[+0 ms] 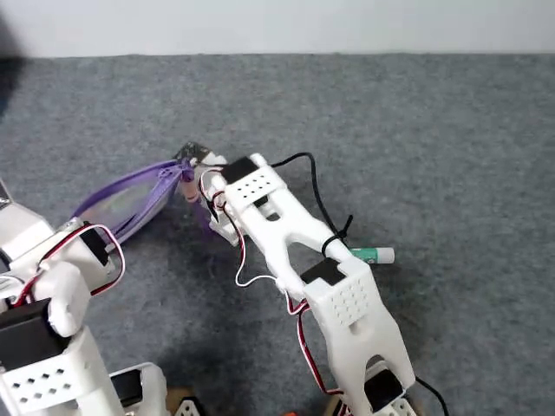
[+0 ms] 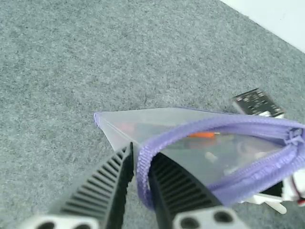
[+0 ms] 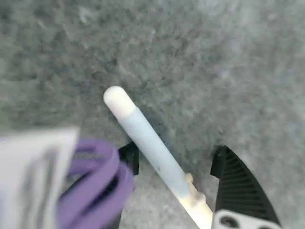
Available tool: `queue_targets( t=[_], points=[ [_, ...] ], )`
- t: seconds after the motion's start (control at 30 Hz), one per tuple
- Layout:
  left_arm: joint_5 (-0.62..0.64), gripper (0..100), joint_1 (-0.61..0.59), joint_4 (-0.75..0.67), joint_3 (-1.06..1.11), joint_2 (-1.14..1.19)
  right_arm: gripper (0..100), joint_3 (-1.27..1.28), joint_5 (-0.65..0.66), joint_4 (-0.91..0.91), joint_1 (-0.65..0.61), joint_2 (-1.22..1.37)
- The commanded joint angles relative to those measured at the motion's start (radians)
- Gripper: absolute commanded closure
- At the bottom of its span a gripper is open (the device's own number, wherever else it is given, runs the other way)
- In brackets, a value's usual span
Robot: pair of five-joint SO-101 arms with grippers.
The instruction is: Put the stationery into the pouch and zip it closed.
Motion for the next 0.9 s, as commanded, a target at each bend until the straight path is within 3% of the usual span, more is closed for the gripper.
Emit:
queue_targets(
  t=[0.0, 0.1, 0.2, 0.4, 0.87],
  points=[
    [0.015, 99, -0.003, 0.005, -0.027, 0.025, 83.3, -0.008, 0.034, -0.013, -0.001, 0.016],
    [0.015, 99, -0.003, 0.005, -0.027, 0.023, 99.6, -0.008, 0.032, -0.015, 0.012, 0.012],
    [0.015, 99, -0.003, 0.005, -0.027, 0.023, 95.7, -0.008, 0.032, 0.001, 0.035, -0.013],
    [0.015, 99, 0.0, 0.005, -0.028, 0.023, 99.2, -0.008, 0.028, 0.079, 0.082, -0.074],
    [0.015, 99, 0.003, 0.002, -0.015, 0.032, 99.1, -0.008, -0.212, 0.438, 0.124, -0.492]
  ],
)
